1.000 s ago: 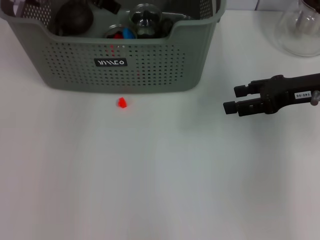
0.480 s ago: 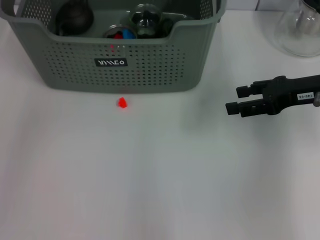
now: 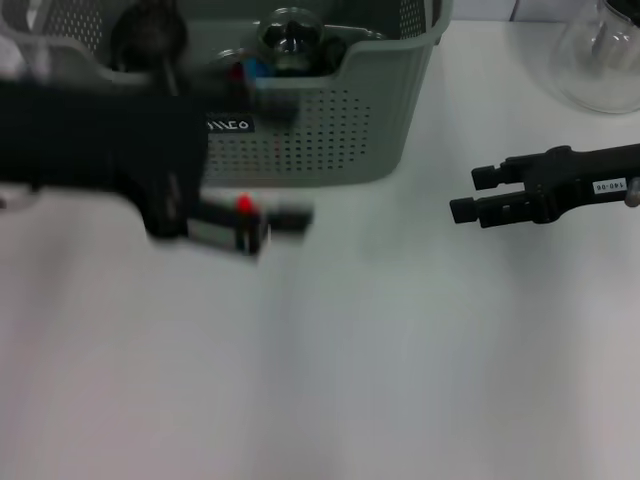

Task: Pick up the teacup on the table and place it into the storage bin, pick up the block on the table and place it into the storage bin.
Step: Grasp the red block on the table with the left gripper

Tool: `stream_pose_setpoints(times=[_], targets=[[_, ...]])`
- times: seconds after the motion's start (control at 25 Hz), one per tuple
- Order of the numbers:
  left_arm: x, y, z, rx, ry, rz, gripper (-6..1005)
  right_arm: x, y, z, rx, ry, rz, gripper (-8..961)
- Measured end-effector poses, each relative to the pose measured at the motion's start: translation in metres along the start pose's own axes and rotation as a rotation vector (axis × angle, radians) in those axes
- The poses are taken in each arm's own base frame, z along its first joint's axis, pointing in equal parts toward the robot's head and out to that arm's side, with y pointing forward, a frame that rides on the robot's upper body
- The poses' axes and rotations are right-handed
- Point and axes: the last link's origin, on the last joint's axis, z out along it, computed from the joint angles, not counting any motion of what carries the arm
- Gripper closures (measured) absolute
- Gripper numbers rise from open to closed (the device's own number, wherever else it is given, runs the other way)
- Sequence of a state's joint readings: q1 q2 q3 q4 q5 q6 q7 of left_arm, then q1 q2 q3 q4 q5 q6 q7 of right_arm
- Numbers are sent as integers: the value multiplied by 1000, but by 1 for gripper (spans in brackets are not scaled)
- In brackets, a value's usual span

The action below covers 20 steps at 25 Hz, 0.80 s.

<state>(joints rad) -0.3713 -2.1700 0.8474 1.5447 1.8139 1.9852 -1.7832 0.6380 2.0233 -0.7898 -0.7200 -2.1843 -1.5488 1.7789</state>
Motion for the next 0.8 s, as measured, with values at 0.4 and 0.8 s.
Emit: stream_pose_setpoints(times=[0.4,0.8], targets=[[-92,-36,59,29,-331,-244,138,-1,0,1,1,-1,1,158],[-124,-62,83,190,-491,-216,139,3,0,2,0,-1,13,157]])
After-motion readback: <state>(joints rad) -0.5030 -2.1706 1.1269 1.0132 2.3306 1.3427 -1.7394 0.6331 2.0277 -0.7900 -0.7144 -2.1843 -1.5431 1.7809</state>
